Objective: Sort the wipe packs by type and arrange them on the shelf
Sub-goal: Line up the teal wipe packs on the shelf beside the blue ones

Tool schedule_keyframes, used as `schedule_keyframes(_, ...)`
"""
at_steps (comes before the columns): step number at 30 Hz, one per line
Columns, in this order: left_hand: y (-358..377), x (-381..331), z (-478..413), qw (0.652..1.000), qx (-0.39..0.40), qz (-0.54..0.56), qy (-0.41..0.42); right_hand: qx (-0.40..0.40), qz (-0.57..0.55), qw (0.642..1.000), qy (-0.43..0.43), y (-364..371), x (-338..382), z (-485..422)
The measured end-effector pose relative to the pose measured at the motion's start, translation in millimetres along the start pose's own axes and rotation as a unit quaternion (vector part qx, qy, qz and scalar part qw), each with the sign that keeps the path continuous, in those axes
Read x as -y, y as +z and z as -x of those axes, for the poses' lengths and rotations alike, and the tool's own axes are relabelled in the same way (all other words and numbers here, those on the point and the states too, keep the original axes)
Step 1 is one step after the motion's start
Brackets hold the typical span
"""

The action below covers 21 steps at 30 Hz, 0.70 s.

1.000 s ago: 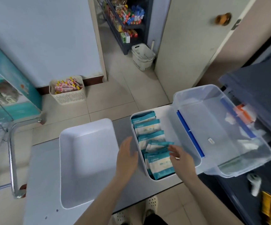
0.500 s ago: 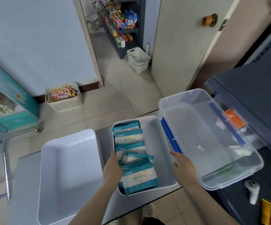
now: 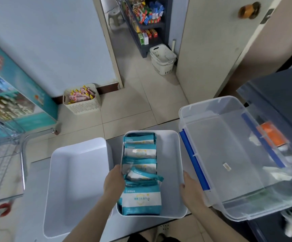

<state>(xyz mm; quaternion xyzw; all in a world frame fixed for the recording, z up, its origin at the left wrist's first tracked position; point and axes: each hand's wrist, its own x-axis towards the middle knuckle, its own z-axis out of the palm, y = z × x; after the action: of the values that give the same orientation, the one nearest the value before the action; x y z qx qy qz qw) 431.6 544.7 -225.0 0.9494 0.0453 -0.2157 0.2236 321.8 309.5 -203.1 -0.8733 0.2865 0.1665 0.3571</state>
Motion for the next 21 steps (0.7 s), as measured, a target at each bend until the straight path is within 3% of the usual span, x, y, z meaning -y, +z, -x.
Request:
schedule_keyframes(5,-14,5,3,0.999,0.019,0.016,0.031,-0.017,0.007,1.0,-0.001,-10,9,6)
schedule_keyframes(12,-64,-14,8,0.994,0.026,0.022,0.1,-0.064,0.114,0.991,-0.011,-36,31,18)
schedule_keyframes(21,-137,-41,25,0.98,-0.014,0.054,0.192,-0.148,0.071,0.986,-0.035,-64,63,52)
